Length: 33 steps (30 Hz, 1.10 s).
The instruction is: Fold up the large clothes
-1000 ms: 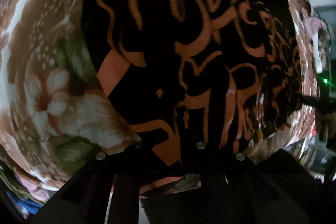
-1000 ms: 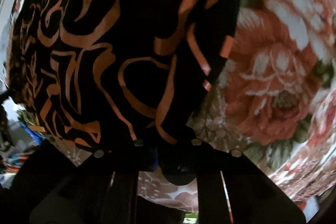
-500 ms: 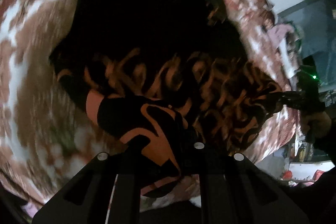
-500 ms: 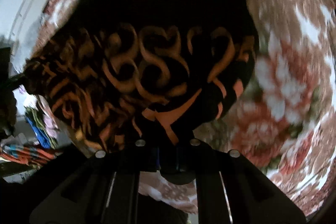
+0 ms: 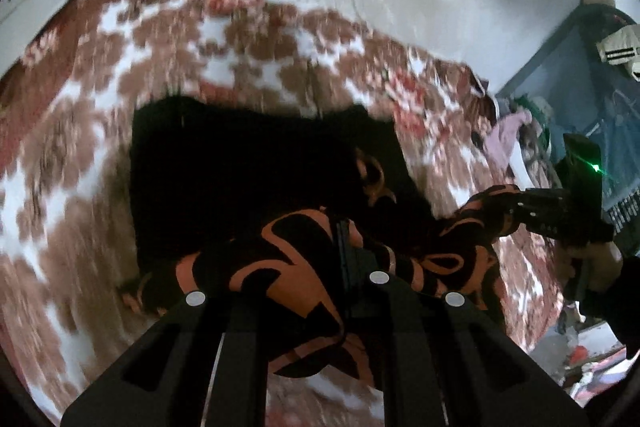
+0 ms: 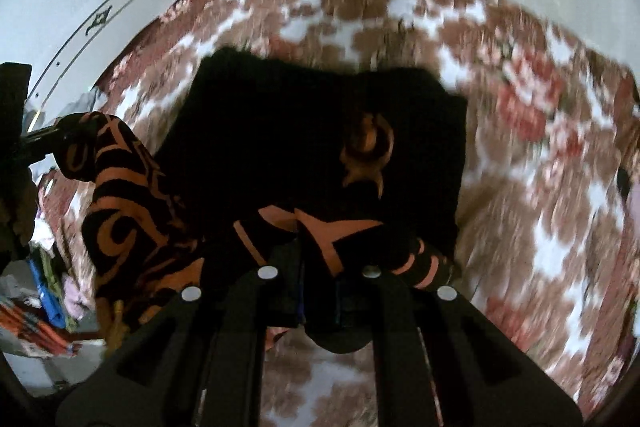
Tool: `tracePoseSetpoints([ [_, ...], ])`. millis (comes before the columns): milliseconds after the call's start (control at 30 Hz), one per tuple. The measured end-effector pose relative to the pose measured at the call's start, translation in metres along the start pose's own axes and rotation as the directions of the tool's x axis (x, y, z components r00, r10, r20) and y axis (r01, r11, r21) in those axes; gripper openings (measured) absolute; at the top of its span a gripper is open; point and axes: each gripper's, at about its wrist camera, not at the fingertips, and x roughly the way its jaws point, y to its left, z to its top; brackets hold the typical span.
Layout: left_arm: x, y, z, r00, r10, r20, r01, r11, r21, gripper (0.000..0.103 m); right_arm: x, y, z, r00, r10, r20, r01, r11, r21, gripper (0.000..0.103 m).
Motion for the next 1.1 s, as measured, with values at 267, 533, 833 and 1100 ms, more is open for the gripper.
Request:
tracePoseSetpoints([
  [267, 0.062, 0.051, 0.083, 0.999, 0.023, 0.022, -0.023, 1.0, 0.002, 0.01, 0.055, -0.04, 0.089, 0.995, -0.085, 0.048, 0.084, 0.996, 0.009, 0.01],
  [533, 0.169, 0.139, 0.126, 0.986, 0.12, -0.119, -0.134, 0.984, -0.117, 0.01, 0.173, -0.099, 0.141, 0.982, -0.18, -0.065, 0.182, 0.983, 0.034, 0.01],
  [833, 0.223, 0.219, 0.134, 0.948, 0.038, -0.317, -0.153, 0.926, -0.346, 0.022, 0.232, -0.152, 0.162, 0.979, -0.013, -0.202, 0.036, 0.993, 0.11, 0.022],
  [1100, 0.212, 0.23, 0.159, 0.934, -0.158, -0.321, -0.009, 0.886, -0.463, 0.089, 0.182, -0.17, 0.174, 0.956, 0.212, -0.202, -0.19, 0.974, 0.122, 0.086],
])
